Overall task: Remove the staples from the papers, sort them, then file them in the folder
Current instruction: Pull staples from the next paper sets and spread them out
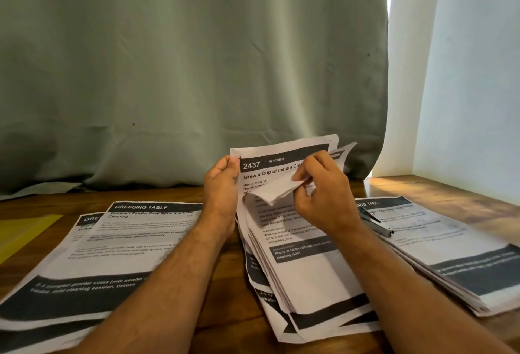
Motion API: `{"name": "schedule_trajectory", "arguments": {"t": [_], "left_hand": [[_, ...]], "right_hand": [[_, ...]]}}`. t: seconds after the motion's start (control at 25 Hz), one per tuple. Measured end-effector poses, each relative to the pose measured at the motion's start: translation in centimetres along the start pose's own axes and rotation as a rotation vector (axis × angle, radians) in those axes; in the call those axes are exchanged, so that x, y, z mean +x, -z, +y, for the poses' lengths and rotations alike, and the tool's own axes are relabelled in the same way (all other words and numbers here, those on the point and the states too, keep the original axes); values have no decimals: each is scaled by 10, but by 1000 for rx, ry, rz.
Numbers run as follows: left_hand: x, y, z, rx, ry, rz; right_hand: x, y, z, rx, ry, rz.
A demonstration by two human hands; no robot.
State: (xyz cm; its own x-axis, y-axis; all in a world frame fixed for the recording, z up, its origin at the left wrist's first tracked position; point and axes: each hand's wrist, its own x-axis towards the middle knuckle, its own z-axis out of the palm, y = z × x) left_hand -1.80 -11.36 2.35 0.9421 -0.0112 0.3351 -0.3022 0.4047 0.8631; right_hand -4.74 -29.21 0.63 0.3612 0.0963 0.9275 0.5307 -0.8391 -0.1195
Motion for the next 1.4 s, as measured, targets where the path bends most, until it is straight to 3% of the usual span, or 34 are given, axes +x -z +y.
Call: {"name": "schedule_trajectory", "arguments": {"t": [0.4,0.8,1.04,1.28,1.4], "left_hand": [[-4,-1,1,72,-59,-34],[0,0,-2,77,-88,-14],[-8,-3,-1,123,-124,-157],[-15,0,-3,246,-252,-415],[-15,-6,-4,375,-277,-321]], "right_hand": [[4,-8,-8,30,-116,36],[1,-5,-4,-6,-67,41],[4,-7,-8,22,-101,54],[8,-4,-9,89,-156,112],[8,-5,-7,96,-163,113]]}}
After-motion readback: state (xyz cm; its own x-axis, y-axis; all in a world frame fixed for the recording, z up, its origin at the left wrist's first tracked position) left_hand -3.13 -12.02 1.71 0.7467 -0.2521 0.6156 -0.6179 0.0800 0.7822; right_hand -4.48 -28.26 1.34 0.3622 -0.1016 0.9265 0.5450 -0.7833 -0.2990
